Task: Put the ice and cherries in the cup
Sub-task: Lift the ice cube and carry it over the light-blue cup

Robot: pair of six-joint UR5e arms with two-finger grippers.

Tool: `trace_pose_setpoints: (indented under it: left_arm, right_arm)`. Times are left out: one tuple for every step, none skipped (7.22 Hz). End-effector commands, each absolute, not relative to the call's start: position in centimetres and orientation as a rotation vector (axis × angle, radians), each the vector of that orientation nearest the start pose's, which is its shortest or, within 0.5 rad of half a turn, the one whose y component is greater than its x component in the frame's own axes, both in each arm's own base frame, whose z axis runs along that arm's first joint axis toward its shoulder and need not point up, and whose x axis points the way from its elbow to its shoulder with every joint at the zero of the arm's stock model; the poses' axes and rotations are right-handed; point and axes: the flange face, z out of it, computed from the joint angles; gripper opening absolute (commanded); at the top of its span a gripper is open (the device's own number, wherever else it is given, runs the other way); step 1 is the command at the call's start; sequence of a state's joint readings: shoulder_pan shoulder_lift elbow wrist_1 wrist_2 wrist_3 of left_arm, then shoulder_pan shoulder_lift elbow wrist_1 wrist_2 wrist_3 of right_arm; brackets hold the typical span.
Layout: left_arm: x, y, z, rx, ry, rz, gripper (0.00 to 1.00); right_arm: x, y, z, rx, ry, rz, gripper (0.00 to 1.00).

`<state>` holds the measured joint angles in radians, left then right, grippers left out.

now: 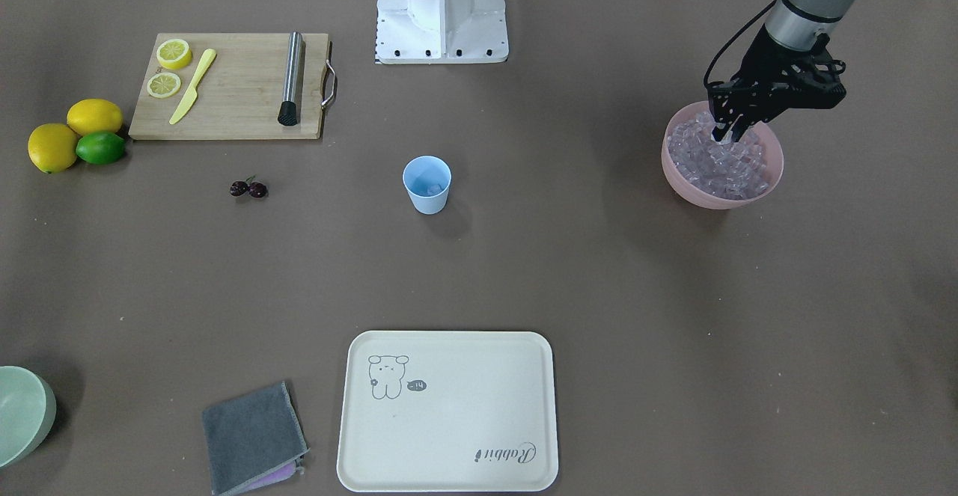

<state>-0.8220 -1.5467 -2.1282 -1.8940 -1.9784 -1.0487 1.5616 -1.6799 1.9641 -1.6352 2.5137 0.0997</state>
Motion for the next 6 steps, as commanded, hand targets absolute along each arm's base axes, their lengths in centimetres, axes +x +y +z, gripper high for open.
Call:
trace_pose_setpoints:
  left_arm:
    - [26.3,-44.1,28.6,0.346,1.022,-0.114,0.0]
    - [27.7,-45.0,25.3,0.348,1.08,-0.148,0.0]
    - [29.9,-45.6,20.9,0.34,1.154,-0.175,0.0]
    - [33.1,-44.3,17.9,0.314,1.206,-0.217,0.0]
    - [38.6,-41.0,15.1,0.331,1.238,-0.231,0.0]
    - [42.9,-39.6,13.2,0.356,1.244,-0.262,0.0]
  right_arm:
    - [4.8,-44.0,50.7,0.158,-0.952,-0.024,1.0]
    - [4.8,-44.1,50.7,0.158,-0.953,-0.024,1.0]
    - [4.8,-44.1,50.7,0.158,-0.953,-0.024,1.0]
    - [4.8,-44.1,50.7,0.155,-0.953,-0.023,1.0]
    - [4.9,-44.0,50.8,0.155,-0.952,-0.02,1.0]
    - [4.9,-44.0,50.9,0.155,-0.952,-0.02,1.0]
